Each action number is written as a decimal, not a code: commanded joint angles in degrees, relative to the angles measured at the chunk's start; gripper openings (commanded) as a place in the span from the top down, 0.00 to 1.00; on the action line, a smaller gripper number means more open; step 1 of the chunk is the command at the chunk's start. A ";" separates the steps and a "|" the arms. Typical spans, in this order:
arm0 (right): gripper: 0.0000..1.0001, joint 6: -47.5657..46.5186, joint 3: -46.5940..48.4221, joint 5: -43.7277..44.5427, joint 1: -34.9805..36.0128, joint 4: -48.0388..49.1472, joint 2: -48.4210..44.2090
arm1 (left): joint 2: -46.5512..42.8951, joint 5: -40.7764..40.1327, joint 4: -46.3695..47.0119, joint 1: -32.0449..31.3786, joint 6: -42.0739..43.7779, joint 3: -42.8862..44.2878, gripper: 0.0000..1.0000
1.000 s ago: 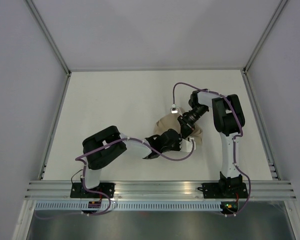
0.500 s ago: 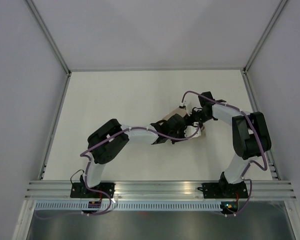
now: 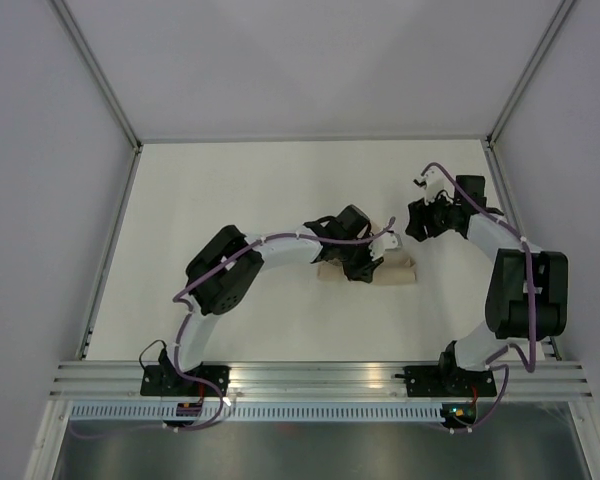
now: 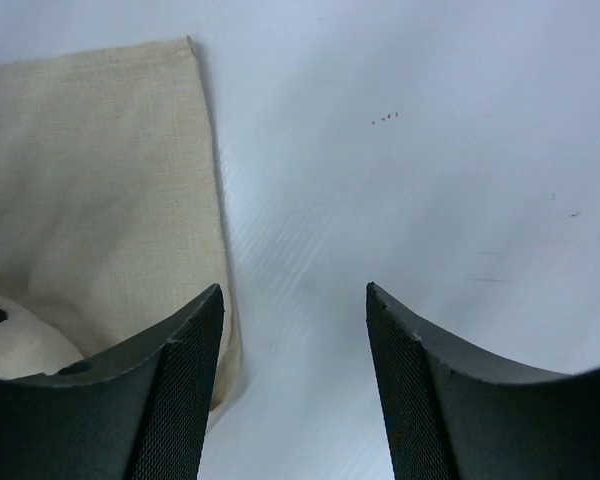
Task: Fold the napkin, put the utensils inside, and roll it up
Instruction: Roll the napkin at the center of the board.
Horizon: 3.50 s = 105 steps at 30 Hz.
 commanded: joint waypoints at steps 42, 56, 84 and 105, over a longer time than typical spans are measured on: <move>0.40 -21.13 -25.24 10.03 28.44 7.41 -19.12 | 24.74 21.22 -34.22 8.78 -15.50 23.96 0.86; 0.88 -21.92 -19.17 7.31 28.62 -0.24 -11.21 | 16.07 26.67 -17.85 11.23 -28.91 18.79 0.54; 0.96 -36.86 17.20 -12.99 18.16 -40.40 24.55 | -33.44 -7.42 58.25 18.46 -32.14 -47.05 0.49; 0.95 -34.49 23.38 -13.52 17.45 -43.31 33.35 | -13.33 -25.36 34.52 -5.10 11.55 -28.86 0.45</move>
